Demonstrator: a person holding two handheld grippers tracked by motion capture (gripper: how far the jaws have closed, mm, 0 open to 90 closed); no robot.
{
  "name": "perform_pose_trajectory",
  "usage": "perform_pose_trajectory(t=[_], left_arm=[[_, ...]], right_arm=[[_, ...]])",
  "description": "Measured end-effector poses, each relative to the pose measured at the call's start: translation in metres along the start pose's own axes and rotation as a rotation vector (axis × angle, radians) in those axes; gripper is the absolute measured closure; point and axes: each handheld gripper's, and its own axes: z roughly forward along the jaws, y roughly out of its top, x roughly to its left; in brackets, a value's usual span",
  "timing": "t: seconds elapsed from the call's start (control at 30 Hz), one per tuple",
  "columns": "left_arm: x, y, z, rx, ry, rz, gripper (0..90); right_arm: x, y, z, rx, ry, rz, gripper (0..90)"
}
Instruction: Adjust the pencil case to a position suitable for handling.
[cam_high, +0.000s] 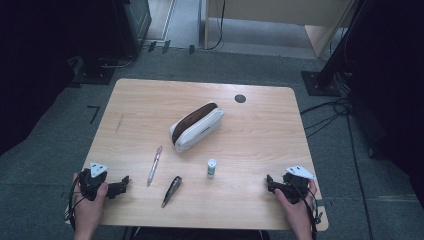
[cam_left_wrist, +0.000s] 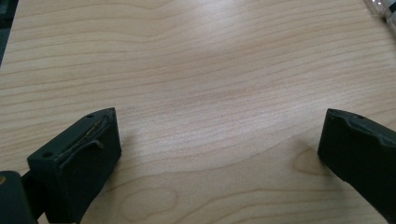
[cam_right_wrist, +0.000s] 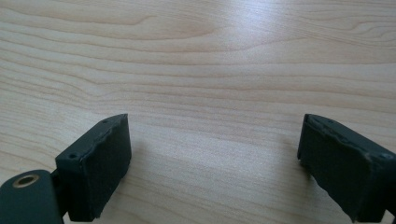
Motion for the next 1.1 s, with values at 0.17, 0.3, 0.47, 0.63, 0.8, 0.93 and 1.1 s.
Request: perform_pose_trajectory(t=[0.17, 0.3, 0.47, 0.63, 0.8, 0.93, 1.1], left_arm=[[0.0, 0.0, 0.0, -0.001, 0.002, -0.004, 0.0], [0.0, 0.0, 0.0, 0.0, 0.002, -0.003, 0.0], [0.0, 0.0, 0.0, 0.0, 0.003, -0.004, 0.0], [0.0, 0.0, 0.0, 0.0, 0.003, -0.003, 0.0], [0.0, 0.0, 0.0, 0.001, 0.003, -0.002, 0.0], [0.0, 0.0, 0.0, 0.001, 0.003, -0.002, 0.0], [0.0, 0.0, 0.0, 0.0, 0.003, -0.003, 0.0]], right_arm=[[0.005, 0.002, -0.007, -0.033, -0.053, -0.017, 23.0], [0.019, 0.014, -0.015, -0.079, 0.015, -0.024, 24.1], [0.041, 0.039, -0.019, -0.108, 0.057, -0.047, 24.3], [0.062, 0.064, -0.016, -0.146, 0.092, -0.069, 24.2], [0.08, 0.087, -0.015, -0.174, 0.149, -0.086, 24.6], [0.092, 0.105, -0.01, -0.18, 0.197, -0.087, 26.8], [0.108, 0.129, 0.002, -0.173, 0.225, -0.09, 24.8]])
